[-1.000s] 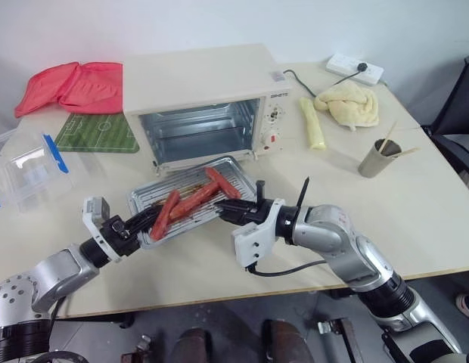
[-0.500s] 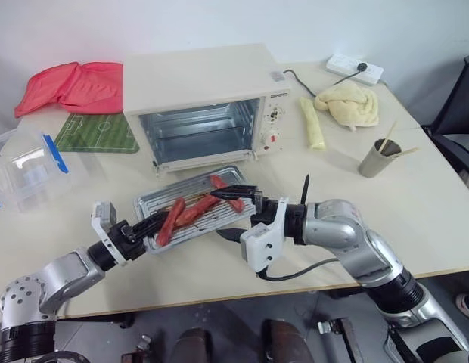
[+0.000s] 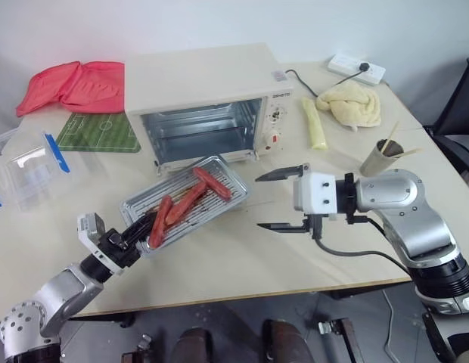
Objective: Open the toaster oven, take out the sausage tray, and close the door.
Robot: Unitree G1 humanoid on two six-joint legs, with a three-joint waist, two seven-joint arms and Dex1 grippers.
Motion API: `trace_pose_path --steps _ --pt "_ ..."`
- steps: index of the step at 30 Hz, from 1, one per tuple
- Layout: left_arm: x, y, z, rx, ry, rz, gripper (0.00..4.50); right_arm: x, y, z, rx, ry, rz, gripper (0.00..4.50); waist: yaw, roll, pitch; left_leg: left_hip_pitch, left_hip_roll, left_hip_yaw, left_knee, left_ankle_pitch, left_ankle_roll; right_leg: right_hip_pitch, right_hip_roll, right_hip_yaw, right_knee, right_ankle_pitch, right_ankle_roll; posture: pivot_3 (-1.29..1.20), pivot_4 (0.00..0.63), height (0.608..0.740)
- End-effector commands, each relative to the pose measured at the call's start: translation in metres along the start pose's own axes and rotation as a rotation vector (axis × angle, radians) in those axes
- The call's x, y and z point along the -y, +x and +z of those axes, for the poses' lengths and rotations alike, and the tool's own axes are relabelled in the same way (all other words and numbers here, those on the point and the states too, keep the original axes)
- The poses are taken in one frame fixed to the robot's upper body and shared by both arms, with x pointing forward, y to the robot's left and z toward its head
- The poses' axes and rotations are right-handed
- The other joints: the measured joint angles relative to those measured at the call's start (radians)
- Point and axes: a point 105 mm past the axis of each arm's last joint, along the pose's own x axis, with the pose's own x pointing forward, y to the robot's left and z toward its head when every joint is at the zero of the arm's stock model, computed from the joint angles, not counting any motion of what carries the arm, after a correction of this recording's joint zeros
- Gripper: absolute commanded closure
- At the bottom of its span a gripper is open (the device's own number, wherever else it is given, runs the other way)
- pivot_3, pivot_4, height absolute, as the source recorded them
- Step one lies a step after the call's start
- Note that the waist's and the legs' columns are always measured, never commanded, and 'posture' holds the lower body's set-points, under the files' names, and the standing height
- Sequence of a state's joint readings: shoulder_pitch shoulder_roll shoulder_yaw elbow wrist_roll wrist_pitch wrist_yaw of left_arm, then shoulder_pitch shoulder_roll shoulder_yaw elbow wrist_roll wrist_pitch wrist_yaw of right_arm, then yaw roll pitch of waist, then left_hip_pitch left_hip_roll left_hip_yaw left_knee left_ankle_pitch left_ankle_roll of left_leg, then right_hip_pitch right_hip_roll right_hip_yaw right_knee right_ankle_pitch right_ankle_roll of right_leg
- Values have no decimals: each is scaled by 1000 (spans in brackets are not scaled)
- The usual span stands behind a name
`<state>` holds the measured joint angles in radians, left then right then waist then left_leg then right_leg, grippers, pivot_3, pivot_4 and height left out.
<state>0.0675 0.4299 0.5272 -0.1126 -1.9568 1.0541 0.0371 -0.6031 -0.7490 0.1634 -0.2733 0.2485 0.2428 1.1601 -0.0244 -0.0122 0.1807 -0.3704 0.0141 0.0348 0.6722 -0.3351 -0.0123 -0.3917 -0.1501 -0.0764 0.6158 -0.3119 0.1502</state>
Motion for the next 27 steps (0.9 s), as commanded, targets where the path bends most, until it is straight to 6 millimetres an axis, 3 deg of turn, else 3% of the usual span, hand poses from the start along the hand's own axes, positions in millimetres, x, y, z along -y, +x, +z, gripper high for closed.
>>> trace_pose_path --steps 1,4,7,10,14,16,20,27 --pt "18 -11 2 94 55 -48 4500 13 -19 -13 -33 42 -45 38 0 0 0 0 0 0 0 0 0 1 0 0 -2 0 0 0 150 740" --pt "18 -25 0 164 60 -28 4500 23 -27 -42 -109 71 -98 645 -1 0 0 0 0 2 0 0 0 1 0 0 -5 0 0 0 150 740" --pt "19 -33 2 209 69 -15 4500 26 -31 -64 -173 98 -116 1555 0 0 0 0 0 4 0 0 0 1 0 1 -5 0 0 0 150 740" --pt "19 -50 8 284 89 18 4500 25 -37 -107 -313 120 -133 2557 1 0 0 -1 0 5 2 0 1 2 0 1 -6 0 0 0 150 740" --pt "16 -62 16 366 80 24 4500 28 -31 -127 -345 128 -142 3971 -1 0 0 -1 0 6 4 -1 2 2 0 1 -9 0 0 0 150 740" --pt "16 -69 21 410 83 27 4500 28 -28 -138 -369 138 -148 4444 -2 0 0 -1 0 7 4 -1 2 2 0 1 -9 0 0 0 150 740" --pt "15 -79 24 450 88 50 4500 23 -20 -154 -397 125 -132 4444 -3 0 0 -1 0 8 5 -1 1 2 1 0 -9 0 0 0 150 740" --pt "15 -97 22 513 98 92 4500 21 -3 -166 -394 121 -148 4444 -7 -2 -1 3 1 6 8 -2 0 9 1 -1 -10 0 -1 0 150 740"
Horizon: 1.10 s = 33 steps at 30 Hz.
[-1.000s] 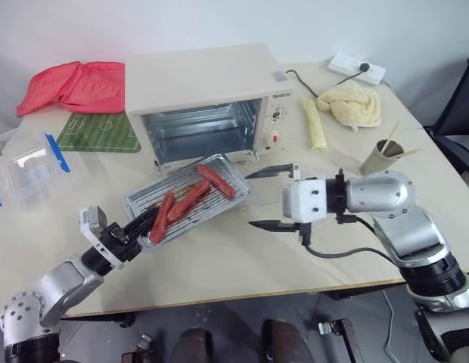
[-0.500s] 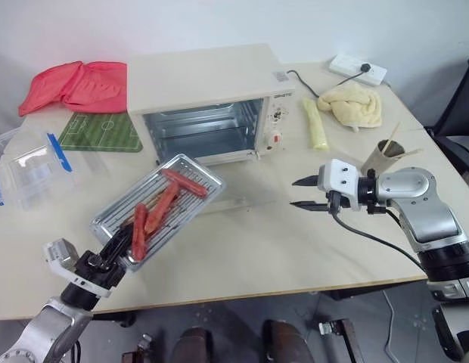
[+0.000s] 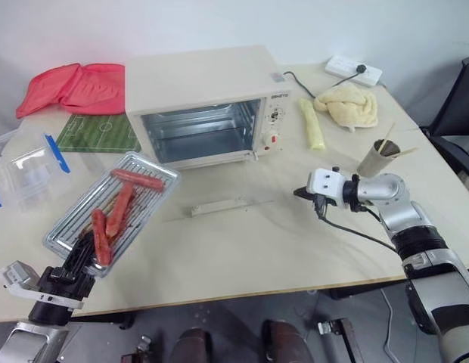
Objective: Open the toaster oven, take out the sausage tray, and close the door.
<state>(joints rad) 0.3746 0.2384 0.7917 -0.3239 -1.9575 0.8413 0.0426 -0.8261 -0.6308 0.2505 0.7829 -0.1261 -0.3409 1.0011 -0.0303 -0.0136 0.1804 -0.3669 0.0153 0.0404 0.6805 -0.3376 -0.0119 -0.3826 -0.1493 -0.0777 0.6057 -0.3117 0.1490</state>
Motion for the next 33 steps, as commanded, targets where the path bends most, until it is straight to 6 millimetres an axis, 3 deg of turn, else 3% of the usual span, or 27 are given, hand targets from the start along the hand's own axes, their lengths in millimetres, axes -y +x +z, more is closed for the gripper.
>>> trace_pose_path --steps 1,8,18,22,33 --pt "12 -12 7 49 45 -21 4500 -14 13 -11 -28 20 33 4444 -3 -1 -1 1 0 -1 0 0 0 0 0 0 0 0 0 0 150 740" --pt "11 -25 30 159 71 -1 4500 -25 30 25 149 40 131 4444 -6 -1 -1 10 5 -3 -1 -4 -2 8 2 0 -3 0 -4 0 150 740" --pt "0 -34 46 199 60 51 4500 -9 24 88 373 63 169 4444 -1 3 2 7 14 -1 -1 -8 -2 5 6 0 -3 0 -4 0 150 740" --pt "-2 -38 53 220 59 63 4500 8 13 121 469 75 147 4444 1 4 2 6 14 -1 0 -10 -2 5 6 0 -4 0 -4 0 150 740" --pt "-13 -28 35 127 3 80 4500 68 -5 168 583 74 -68 4444 0 4 2 -5 12 1 0 -10 -3 -10 6 0 4 0 -4 0 150 740"
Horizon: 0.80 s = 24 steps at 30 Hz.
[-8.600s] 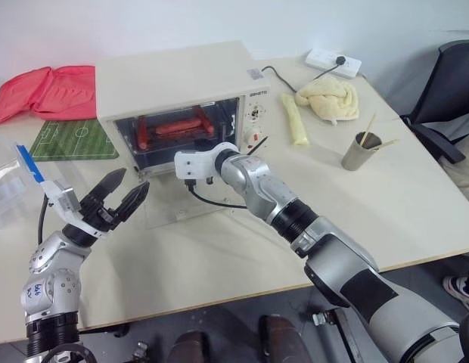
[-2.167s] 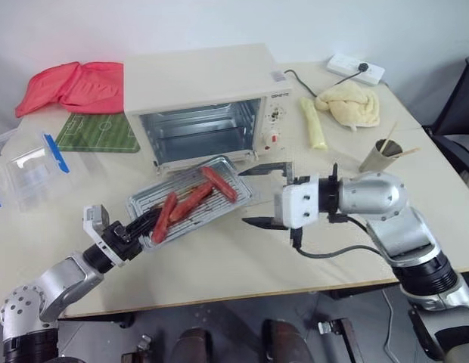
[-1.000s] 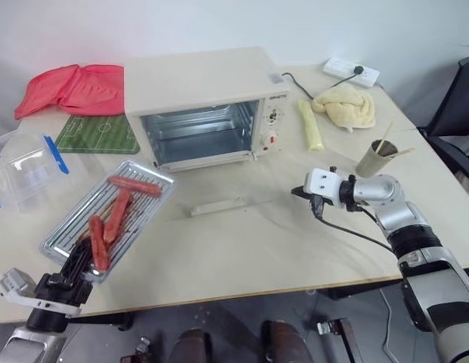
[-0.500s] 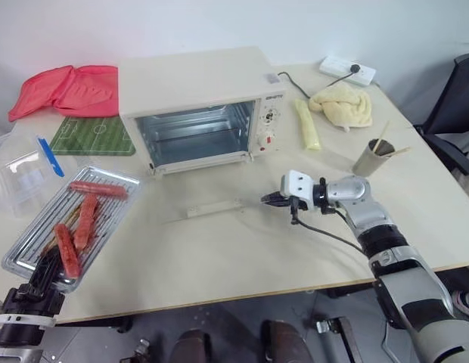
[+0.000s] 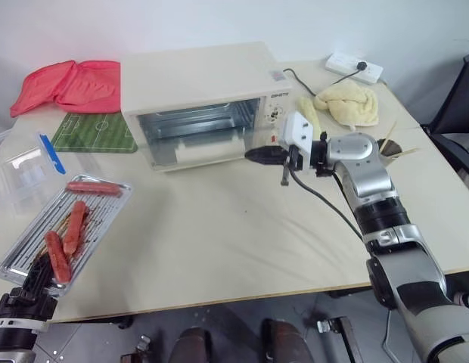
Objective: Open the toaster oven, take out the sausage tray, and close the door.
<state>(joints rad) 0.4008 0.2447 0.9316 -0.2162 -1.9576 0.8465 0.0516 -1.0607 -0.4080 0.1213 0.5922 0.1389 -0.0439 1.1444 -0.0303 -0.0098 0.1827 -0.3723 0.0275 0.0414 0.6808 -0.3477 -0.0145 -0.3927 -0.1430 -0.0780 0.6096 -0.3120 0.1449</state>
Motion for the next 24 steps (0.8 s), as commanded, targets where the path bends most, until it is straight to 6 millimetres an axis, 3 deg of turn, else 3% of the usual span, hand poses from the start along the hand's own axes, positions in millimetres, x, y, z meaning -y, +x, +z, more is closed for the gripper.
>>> trace_pose_path --steps 1,5,7,10,14,17,20,24 --pt "2 0 -8 -60 -5 -10 4500 21 -5 27 82 -42 -89 4444 0 0 0 0 -1 0 0 0 0 0 1 0 0 0 0 0 150 740" --pt "-3 3 -20 -155 -15 16 4500 39 -5 45 153 -53 -201 4444 -1 0 0 0 0 0 0 -1 -1 0 2 0 0 0 0 0 150 740" --pt "-5 5 -35 -293 -2 45 4500 40 -5 54 183 -33 -211 4444 0 0 0 0 1 1 0 -1 -1 -1 4 0 1 0 0 0 150 740" --pt "-5 9 -42 -387 9 47 4500 32 -6 57 193 -2 -166 4444 0 2 1 0 2 0 0 -1 -2 -1 5 2 2 0 0 0 150 740" --pt "1 29 -58 -600 50 42 4500 -14 -20 37 62 68 79 4444 16 3 2 -1 2 -5 0 -1 -2 -1 5 1 4 0 -1 0 150 740" --pt "2 43 -65 -683 56 34 4500 -30 -31 26 5 75 135 4444 12 4 2 -1 1 -1 -1 -1 -1 -1 4 2 2 0 -1 0 150 740" --pt "11 69 -78 -781 93 -25 4500 -37 -41 14 -56 84 139 4444 17 7 4 -1 0 -1 0 -1 -1 -2 5 1 3 0 -1 0 150 740" --pt "21 85 -90 -859 103 -83 4500 -38 -46 8 -88 84 118 4444 8 7 4 0 1 7 0 -1 -2 -2 7 1 4 0 0 0 150 740"
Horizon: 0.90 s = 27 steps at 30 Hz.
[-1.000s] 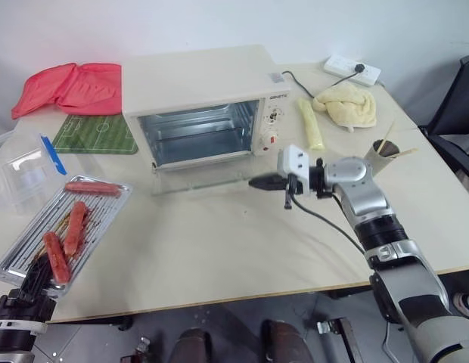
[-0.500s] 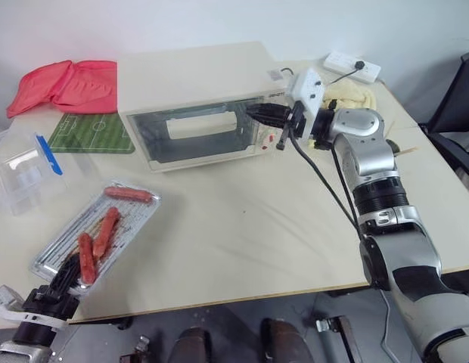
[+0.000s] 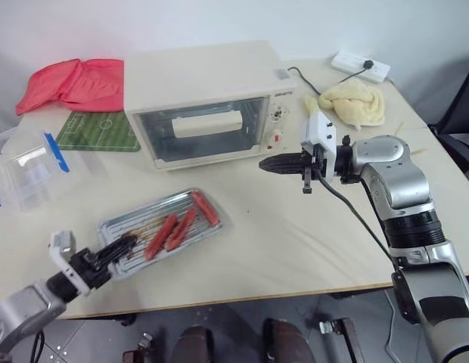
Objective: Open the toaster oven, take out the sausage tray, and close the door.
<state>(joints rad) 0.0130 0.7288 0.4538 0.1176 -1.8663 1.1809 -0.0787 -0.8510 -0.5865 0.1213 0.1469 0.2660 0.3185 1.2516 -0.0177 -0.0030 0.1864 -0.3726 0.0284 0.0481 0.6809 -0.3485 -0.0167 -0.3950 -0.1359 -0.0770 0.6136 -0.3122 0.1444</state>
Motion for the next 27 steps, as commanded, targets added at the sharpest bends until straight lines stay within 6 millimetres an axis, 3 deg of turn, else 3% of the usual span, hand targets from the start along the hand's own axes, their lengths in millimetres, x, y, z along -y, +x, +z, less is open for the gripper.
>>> trace_pose_path --steps 1,11,27 --pt "13 16 1 -85 25 -76 4500 0 -8 4 -12 -33 -26 4444 -9 0 0 0 0 2 0 0 0 0 0 0 0 0 0 0 150 740" --pt "26 58 -8 -294 92 -144 4500 -1 -24 -7 -61 -11 -93 4444 -11 0 0 0 1 5 0 0 -1 -2 1 0 1 0 0 0 150 740" --pt "1 84 -14 -420 147 -47 4500 -1 -34 -12 -93 -10 -158 4444 17 0 0 2 1 6 3 2 -1 0 1 1 5 0 0 0 150 740"
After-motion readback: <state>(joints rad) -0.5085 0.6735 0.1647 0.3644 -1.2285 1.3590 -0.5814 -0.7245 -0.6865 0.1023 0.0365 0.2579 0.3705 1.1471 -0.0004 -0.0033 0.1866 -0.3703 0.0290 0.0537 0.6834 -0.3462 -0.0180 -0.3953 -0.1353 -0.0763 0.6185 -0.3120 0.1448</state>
